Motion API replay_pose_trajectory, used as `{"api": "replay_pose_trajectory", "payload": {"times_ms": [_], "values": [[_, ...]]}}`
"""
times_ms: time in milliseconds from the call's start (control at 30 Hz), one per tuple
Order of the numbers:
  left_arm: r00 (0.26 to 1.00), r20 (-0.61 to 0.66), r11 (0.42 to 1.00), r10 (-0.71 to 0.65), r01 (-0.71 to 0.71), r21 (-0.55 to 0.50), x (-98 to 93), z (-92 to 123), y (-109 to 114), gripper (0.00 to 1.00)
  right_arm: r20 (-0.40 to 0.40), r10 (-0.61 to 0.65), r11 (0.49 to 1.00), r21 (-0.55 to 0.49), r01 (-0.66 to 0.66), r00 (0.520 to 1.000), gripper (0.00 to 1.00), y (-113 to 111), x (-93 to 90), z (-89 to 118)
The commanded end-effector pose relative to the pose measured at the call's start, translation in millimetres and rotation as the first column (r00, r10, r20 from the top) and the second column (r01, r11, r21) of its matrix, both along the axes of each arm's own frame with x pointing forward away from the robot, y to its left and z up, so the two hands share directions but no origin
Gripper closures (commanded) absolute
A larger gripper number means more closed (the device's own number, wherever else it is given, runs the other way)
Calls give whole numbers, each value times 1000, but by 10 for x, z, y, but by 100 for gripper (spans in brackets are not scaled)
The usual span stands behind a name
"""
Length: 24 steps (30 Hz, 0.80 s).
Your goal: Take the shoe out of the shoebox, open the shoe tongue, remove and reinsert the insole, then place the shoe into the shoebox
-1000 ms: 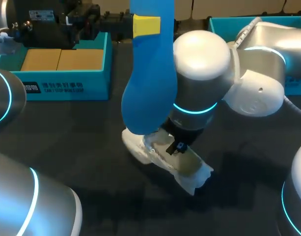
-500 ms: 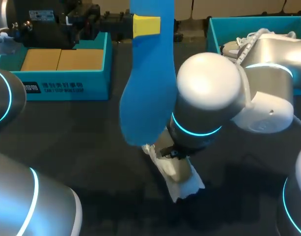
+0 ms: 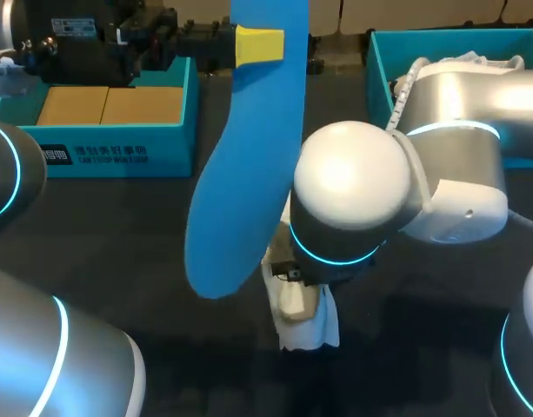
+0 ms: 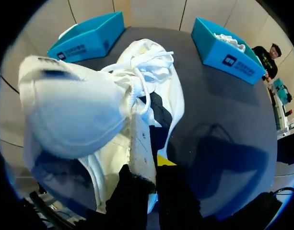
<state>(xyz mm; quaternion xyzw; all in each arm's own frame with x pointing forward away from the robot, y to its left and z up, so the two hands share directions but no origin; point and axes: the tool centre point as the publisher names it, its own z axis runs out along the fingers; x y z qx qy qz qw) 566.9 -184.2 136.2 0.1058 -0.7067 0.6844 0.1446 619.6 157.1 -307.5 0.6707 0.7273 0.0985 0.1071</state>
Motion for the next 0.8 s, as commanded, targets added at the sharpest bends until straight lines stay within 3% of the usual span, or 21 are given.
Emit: {"api": "replay_pose_trajectory", "payload": {"times_ms": [33,333,800], "values": [[1000,0,1000,0,0,-2,2,-13,-20,100,-37,33,995,98,-30,999,100,-129,55,-204],[1000,0,1000,0,0,-2,2,-13,-20,100,-122,-8,991,131,24,993,100,-212,178,-424],[1000,0,1000,0,0,-2,2,-13,-20,100,-176,1,979,201,35,984,100,-233,302,-618]]}}
